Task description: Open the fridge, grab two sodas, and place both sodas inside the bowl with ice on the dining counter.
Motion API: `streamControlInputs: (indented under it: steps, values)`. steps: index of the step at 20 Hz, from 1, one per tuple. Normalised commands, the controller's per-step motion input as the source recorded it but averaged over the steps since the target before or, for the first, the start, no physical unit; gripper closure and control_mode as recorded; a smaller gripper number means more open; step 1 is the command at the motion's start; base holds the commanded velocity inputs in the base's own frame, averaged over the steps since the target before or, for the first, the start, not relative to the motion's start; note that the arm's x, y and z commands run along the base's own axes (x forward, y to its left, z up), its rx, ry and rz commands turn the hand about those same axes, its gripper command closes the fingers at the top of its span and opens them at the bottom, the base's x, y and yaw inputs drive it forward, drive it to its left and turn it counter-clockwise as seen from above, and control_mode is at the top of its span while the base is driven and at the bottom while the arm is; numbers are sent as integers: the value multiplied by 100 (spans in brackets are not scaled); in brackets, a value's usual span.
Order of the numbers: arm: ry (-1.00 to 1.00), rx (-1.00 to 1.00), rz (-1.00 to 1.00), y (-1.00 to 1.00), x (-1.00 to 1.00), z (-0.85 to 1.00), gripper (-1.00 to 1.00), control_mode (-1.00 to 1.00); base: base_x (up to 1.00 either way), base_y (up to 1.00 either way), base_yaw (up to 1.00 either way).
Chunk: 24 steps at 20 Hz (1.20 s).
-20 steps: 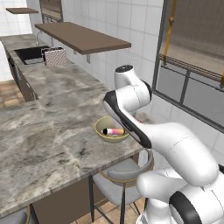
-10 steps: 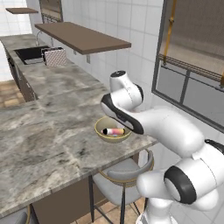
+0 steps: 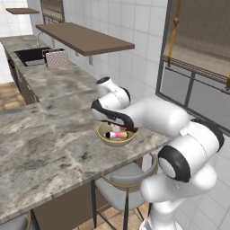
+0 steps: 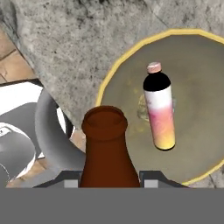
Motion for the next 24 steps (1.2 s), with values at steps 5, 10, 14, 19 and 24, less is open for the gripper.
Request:
streamControlInputs:
  steps: [5, 10, 14, 19, 24]
  values:
    - [1, 0, 24, -1, 43, -27, 100, -100, 0, 0, 0]
    - [0, 0, 22, 0, 32, -24, 100, -100, 0, 0, 0]
    - [0, 0, 14, 0, 2, -26, 100, -100, 0, 0, 0]
    - [0, 0, 6, 0, 0, -15, 100, -100, 0, 0, 0]
    - [0, 0, 4, 0, 0, -9, 100, -100, 0, 0, 0]
